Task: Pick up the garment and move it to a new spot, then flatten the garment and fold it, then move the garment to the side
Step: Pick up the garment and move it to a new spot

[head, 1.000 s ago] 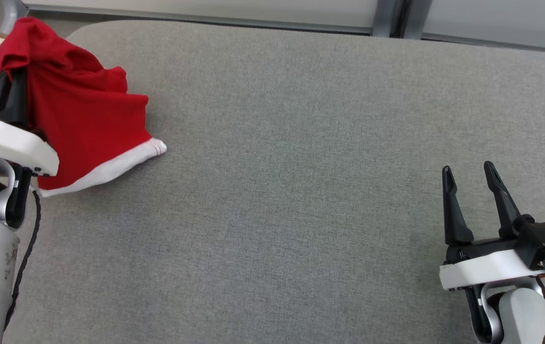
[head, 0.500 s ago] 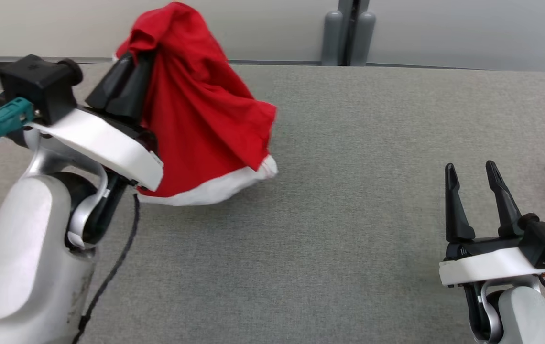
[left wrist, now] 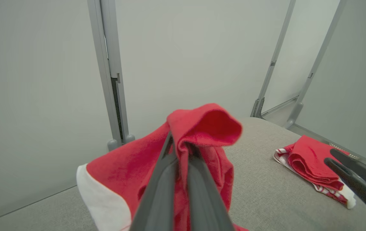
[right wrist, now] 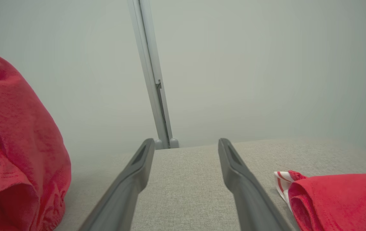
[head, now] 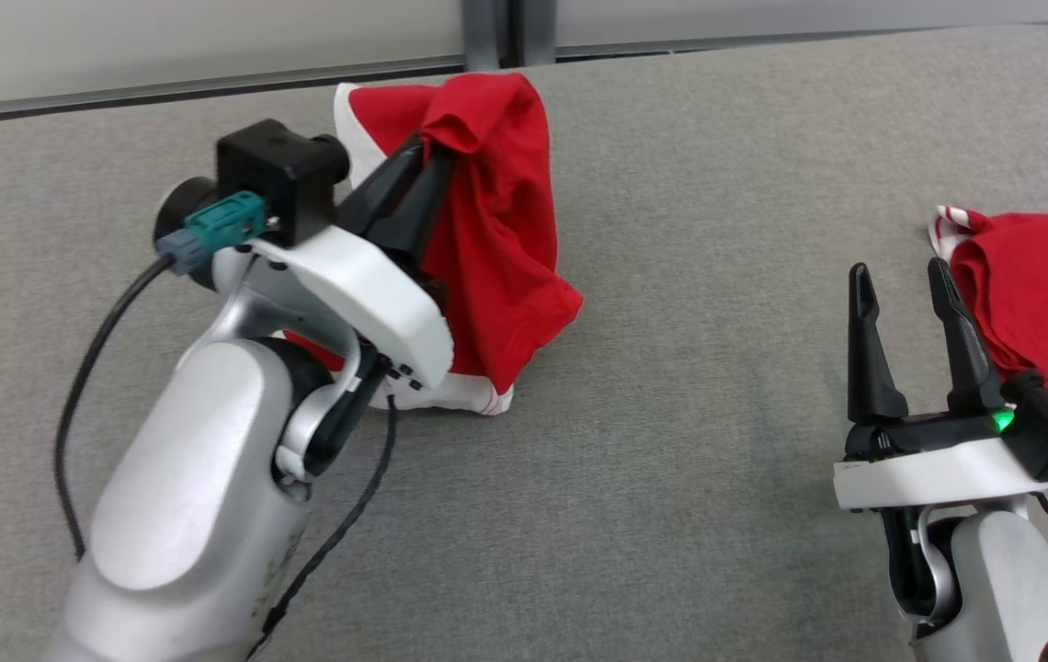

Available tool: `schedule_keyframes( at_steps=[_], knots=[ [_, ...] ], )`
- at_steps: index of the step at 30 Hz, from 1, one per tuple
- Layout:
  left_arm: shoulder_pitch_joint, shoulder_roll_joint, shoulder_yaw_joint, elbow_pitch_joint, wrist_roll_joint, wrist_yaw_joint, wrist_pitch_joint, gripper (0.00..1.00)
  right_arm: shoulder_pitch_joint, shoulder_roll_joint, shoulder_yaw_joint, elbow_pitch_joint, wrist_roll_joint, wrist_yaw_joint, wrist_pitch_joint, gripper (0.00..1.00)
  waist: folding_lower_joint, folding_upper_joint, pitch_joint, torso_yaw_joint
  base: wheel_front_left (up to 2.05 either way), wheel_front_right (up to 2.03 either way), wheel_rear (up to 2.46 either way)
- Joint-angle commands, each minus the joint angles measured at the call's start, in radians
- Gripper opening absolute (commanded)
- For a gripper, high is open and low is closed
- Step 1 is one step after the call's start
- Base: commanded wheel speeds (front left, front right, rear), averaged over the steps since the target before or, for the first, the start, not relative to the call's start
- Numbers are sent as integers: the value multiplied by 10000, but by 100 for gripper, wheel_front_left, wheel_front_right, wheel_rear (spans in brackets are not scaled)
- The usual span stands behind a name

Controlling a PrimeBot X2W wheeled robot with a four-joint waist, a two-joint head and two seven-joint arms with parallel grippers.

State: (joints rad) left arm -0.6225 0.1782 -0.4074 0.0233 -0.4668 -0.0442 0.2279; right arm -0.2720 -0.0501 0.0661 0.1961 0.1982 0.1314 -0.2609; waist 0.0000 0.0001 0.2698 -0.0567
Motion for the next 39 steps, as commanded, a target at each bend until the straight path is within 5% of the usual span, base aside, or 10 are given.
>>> schedule_keyframes(
  at_steps=[1,10,11,12,23,34,39],
  knots=[
    [-161,-84,-63,144,44,-43,-83,0,-123,-15,2,-43,80,-15,-57,100,0,-1,419,-543,0,0,0],
    [-1057,-1089,-1028,2687,372,99,-1353,0,-280,-11,207,-49,292,-10,-59,100,0,-1,793,-1322,0,0,0],
    [-1043,-1115,-1251,3044,371,43,-1368,65,-268,-9,220,-37,273,-10,-57,100,0,-1,795,-1340,0,0,0],
    [-1048,-1143,-1437,3337,381,1,-1393,100,-251,-11,229,-21,265,-10,-57,100,0,-1,795,-1348,0,0,0],
    [-1408,-1239,-1394,3827,-251,194,-3545,100,50,-15,126,189,-154,-10,-58,100,0,-1,216,-357,0,0,0],
    [176,601,-321,2914,239,899,-4738,100,488,-15,-211,217,-789,-10,-58,100,0,-1,-722,1432,0,0,0],
    [1770,954,-83,2684,276,1026,-4910,100,795,-21,-325,322,-1056,-10,-58,100,0,-1,-1007,2024,0,0,0]
  ],
)
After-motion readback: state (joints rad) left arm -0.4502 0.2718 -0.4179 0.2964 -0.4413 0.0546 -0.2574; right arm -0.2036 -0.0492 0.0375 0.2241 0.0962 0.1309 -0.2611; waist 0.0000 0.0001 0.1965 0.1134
